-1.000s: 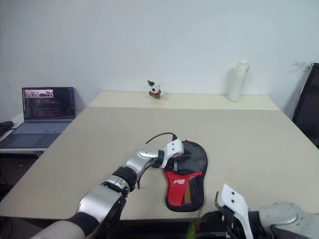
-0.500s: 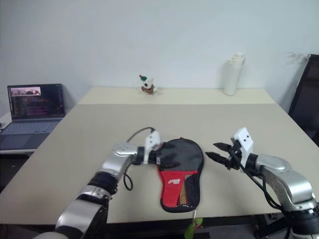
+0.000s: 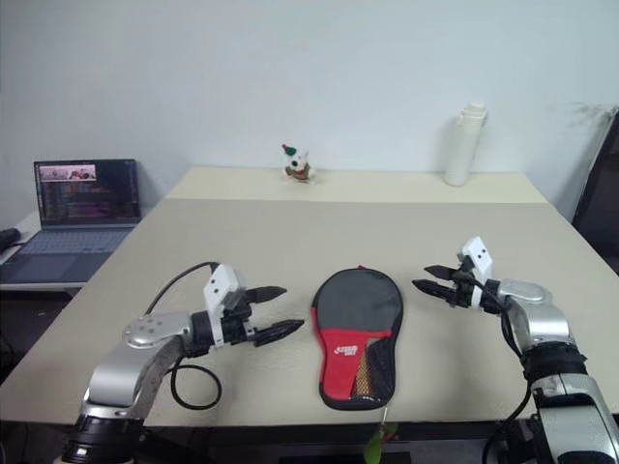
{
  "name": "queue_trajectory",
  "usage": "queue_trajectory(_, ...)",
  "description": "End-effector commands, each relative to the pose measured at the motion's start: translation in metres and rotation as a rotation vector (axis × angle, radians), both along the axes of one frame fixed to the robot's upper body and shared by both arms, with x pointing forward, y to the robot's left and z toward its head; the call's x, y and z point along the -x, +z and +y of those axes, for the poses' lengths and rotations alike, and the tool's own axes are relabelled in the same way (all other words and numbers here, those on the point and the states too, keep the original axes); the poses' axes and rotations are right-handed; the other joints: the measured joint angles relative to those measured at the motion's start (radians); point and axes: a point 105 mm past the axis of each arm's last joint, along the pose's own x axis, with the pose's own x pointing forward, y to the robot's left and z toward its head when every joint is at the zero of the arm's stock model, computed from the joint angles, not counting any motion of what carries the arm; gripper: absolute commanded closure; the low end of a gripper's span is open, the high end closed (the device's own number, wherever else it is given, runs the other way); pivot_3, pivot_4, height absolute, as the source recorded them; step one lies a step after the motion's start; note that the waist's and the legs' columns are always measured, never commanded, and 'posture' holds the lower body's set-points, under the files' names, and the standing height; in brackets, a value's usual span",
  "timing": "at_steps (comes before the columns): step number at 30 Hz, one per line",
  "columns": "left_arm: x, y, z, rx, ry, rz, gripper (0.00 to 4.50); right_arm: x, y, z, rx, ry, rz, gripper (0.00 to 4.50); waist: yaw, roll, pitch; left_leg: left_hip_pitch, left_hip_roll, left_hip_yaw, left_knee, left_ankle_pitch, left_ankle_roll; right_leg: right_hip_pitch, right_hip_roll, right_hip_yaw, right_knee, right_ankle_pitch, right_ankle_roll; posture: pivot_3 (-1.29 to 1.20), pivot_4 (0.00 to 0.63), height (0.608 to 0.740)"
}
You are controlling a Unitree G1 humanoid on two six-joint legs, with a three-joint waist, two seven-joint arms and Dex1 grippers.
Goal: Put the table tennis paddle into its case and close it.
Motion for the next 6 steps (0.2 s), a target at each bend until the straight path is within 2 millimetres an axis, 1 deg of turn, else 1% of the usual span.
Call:
queue_trajectory(1, -0.003, 0.004, 0.006, -0.023, 0.003, -0.038, 0.0, 0.001, 0.025, -0.004, 0.01, -0.003, -0.105, 1.71, -0.002, 0.0, 0.0, 0.0, 0.0, 0.0, 0.0, 0.0, 0.0, 0.0, 0.0, 0.0, 0.0, 0.0, 0.0, 0.0, 0.15, 0.74)
queue_trajectory(3, -0.005, 0.0, 0.004, -0.024, 0.003, -0.028, 0.0, 0.005, 0.023, -0.003, 0.013, -0.001, -0.1, 1.71, -0.004, 0.0, 0.0, 0.0, 0.0, 0.001, -0.001, 0.0, 0.0, -0.001, 0.001, 0.001, 0.0, 0.001, -0.002, 0.0, 0.15, 0.74)
queue_trajectory(6, -0.01, -0.002, -0.001, -0.016, 0.008, -0.031, 0.0, 0.012, 0.018, -0.005, 0.045, 0.008, -0.081, 1.71, -0.004, 0.0, 0.0, -0.001, 0.001, 0.0, -0.001, 0.0, 0.0, -0.001, 0.003, 0.001, -0.001, 0.001, -0.003, 0.0, 0.15, 0.74)
